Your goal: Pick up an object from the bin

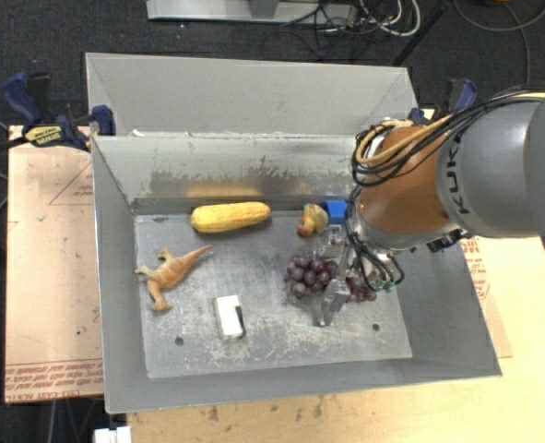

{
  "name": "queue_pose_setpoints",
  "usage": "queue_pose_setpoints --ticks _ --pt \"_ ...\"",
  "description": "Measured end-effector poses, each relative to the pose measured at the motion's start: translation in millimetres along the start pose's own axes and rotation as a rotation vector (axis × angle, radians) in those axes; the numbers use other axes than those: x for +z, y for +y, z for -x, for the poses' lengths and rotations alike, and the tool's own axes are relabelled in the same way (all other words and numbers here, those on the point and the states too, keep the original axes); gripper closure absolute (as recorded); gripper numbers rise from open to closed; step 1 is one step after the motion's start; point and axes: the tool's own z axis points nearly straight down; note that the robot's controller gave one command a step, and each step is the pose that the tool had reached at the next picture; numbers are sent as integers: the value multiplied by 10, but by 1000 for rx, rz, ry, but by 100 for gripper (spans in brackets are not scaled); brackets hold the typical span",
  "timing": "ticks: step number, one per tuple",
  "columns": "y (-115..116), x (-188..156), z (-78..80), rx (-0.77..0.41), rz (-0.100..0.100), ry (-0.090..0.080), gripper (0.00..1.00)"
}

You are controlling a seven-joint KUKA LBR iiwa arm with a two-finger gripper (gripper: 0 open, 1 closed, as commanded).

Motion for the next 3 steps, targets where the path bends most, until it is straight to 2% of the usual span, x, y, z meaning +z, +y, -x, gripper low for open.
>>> queue_pose_setpoints --ticks 1,2,3 --pt "-30 -10 69 60 -2 -5 0" --pt "0 -35 50 15 -1 -5 100" --pt "2 -37 48 9 -1 -5 100"
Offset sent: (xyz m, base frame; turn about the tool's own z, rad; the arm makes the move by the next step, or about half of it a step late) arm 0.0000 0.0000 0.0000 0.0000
